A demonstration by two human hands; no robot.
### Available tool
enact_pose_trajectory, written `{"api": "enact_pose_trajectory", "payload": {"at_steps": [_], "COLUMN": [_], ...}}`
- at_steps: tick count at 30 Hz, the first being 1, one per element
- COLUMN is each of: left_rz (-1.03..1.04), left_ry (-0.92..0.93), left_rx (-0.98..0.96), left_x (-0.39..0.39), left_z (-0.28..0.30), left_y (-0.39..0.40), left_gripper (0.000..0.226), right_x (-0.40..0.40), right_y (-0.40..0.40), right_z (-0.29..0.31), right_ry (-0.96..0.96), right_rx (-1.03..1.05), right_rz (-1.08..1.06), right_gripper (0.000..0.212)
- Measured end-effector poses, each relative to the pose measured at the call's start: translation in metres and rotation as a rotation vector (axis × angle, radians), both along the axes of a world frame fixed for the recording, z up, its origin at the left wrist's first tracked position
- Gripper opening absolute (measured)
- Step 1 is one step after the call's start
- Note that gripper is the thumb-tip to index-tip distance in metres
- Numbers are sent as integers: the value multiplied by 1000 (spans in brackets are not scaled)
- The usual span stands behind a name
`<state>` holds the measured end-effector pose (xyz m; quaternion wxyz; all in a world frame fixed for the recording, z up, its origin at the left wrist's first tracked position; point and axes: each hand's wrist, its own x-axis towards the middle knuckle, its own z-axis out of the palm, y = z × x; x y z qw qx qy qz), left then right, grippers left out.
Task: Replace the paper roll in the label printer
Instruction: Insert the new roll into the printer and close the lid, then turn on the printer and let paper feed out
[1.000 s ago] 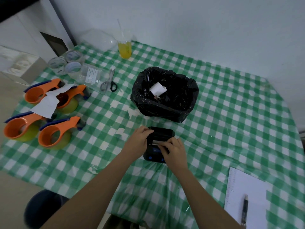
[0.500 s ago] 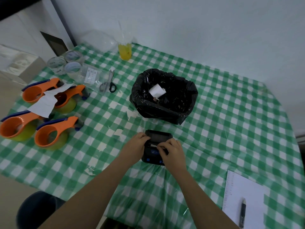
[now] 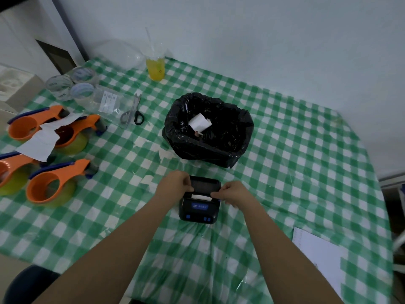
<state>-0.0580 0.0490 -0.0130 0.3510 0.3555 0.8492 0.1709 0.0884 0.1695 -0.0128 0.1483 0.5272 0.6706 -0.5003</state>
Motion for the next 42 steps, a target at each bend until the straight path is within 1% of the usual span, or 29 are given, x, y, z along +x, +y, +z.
{"api": "enact_pose_trajectory", "payload": {"at_steps": [2, 5, 7, 9, 11, 13, 15, 17, 18, 20, 22, 24, 26, 28, 31, 33, 38, 42], "left_rz": [-13, -66, -114, -155, -178, -170, -146, -83, -25, 125, 250, 289, 272, 264, 225, 215, 184, 138], "left_ry": [-9, 40, 72, 109, 134, 129, 115, 52, -2, -123, -227, -255, -252, -320, -415, -396, -270, -151], "left_rx": [-43, -133, -210, -267, -292, -296, -275, -215, -149, 16, 178, 247, 245, 242, 270, 273, 282, 226], "left_x": [-3, -4, -4, -3, -2, -2, -4, -3, -1, 6, 14, 24, 32, 40, 48, 50, 52, 54], "left_z": [1, 6, 7, 4, 3, 4, 7, 5, 2, -5, -12, -16, -18, -16, -19, -25, -37, -36], "left_y": [6, 16, 21, 23, 24, 23, 21, 13, 7, -10, -28, -44, -54, -59, -65, -67, -66, -65], "left_gripper": [18, 32, 37, 37, 36, 38, 40, 34, 27, 15, 16, 10, 27, 37, 52, 58, 66, 69], "right_x": [-7, -16, -21, -25, -26, -26, -26, -19, -12, 4, 21, 34, 43, 50, 55, 56, 53, 56], "right_y": [6, 8, 6, 2, -1, -4, -6, -9, -13, -25, -42, -58, -69, -77, -87, -91, -91, -89], "right_z": [2, 5, 7, 9, 9, 9, 11, 8, 5, -1, -7, -13, -21, -28, -32, -31, -39, -45], "right_ry": [-78, -213, -278, -312, -339, -339, -312, -226, -155, 7, 135, 216, 250, 272, 288, 308, 368, 392], "right_rx": [29, 138, 187, 239, 293, 312, 309, 285, 266, 228, 236, 252, 281, 301, 295, 279, 253, 256], "right_rz": [83, 257, 340, 377, 395, 391, 356, 290, 220, 43, -117, -216, -267, -307, -295, -282, -302, -300], "right_gripper": [32, 38, 39, 35, 43, 44, 40, 30, 25, 28, 24, 19, 17, 18, 27, 31, 32, 33]}}
